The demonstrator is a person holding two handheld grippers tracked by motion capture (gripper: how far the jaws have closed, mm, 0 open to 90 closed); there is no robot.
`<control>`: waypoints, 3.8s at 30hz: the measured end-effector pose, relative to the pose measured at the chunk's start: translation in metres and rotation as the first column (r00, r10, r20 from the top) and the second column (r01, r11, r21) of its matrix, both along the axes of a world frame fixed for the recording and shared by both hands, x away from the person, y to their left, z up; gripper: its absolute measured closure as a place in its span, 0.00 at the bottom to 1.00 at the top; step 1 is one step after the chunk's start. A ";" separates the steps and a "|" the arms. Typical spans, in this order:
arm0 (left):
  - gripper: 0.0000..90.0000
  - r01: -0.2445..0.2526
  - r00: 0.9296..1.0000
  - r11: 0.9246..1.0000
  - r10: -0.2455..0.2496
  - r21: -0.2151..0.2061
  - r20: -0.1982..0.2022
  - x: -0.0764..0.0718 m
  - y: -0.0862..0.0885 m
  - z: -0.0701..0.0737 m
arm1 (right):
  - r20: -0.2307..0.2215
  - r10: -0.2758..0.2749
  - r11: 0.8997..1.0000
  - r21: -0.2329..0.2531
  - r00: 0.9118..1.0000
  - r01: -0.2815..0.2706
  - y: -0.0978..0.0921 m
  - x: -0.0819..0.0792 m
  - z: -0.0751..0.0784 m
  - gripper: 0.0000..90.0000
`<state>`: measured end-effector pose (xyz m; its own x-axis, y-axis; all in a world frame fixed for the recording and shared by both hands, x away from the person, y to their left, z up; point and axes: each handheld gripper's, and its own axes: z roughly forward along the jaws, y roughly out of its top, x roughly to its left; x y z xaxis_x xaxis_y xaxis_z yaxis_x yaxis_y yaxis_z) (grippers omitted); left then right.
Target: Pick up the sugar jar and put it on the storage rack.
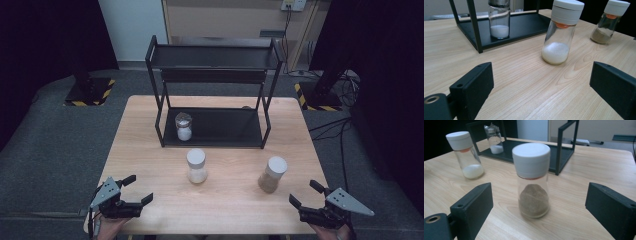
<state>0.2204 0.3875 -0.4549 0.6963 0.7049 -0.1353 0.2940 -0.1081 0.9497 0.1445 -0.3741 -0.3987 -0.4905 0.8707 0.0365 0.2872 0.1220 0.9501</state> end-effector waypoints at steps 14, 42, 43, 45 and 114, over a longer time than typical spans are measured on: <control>0.05 0.005 1.000 1.000 -0.005 0.002 -0.002 0.000 0.000 0.000 | 0.028 0.103 0.995 -0.003 0.994 -0.103 0.013 0.023 0.025 0.09; 0.05 0.018 1.000 1.000 -0.018 0.010 -0.005 0.002 -0.001 0.001 | 0.018 0.280 0.960 0.004 0.960 -0.280 0.055 0.083 0.045 0.09; 0.05 0.019 1.000 1.000 -0.019 0.010 -0.005 0.002 -0.001 0.001 | 0.017 0.286 0.958 0.006 0.958 -0.287 0.057 0.086 0.045 0.09; 0.05 0.020 1.000 1.000 -0.020 0.012 -0.005 0.002 -0.001 0.001 | 0.012 0.298 0.954 0.010 0.954 -0.298 0.060 0.090 0.045 0.09; 0.01 0.039 0.998 0.999 -0.038 0.019 -0.044 0.008 -0.003 0.002 | -0.125 0.521 0.851 -0.003 0.844 -0.525 0.204 0.210 0.019 0.14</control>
